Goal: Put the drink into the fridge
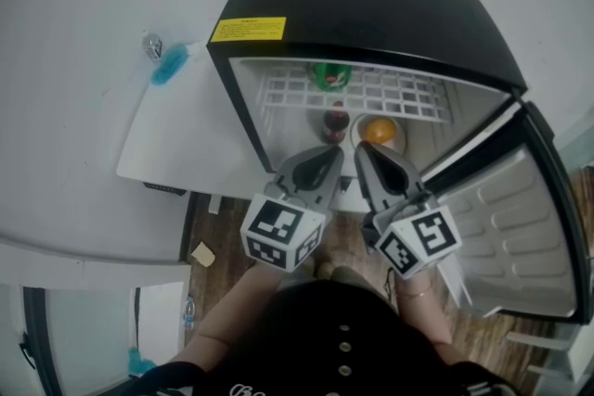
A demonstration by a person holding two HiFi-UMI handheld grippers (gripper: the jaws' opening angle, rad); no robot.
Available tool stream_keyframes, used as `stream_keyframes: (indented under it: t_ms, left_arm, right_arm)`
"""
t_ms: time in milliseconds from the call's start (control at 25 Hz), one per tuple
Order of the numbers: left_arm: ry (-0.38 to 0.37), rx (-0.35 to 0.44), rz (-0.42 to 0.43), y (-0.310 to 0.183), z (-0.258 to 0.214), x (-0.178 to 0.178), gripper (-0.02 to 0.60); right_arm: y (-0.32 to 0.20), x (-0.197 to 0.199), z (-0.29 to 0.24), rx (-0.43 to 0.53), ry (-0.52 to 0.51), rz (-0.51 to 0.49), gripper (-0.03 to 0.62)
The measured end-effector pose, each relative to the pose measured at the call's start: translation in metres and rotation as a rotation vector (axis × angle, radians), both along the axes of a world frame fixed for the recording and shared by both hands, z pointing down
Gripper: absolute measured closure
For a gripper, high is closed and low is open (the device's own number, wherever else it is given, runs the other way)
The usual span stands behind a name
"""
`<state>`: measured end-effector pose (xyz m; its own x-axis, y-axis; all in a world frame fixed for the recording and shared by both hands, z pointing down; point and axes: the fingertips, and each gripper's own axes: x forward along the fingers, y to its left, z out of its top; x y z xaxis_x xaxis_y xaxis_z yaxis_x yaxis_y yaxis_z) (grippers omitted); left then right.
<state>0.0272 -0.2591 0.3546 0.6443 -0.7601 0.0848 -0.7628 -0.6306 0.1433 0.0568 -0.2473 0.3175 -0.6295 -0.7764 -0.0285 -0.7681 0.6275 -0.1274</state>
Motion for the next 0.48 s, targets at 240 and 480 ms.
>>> stream_keyframes:
  t_ms: [240, 480]
  left_arm:
    - [-0.007, -0.01, 0.004, -0.0028, 0.0028, 0.0007, 0.575]
    - [-0.015, -0.018, 0.022, -0.0041, 0.0058, 0.0059, 0.575]
  right_arm:
    - [-0.002, 0.0007, 0.003, -0.007, 0.007, 0.003, 0.585]
    - [-0.0059, 0.0025, 0.0066, -0.016, 0.006, 0.01, 0.585]
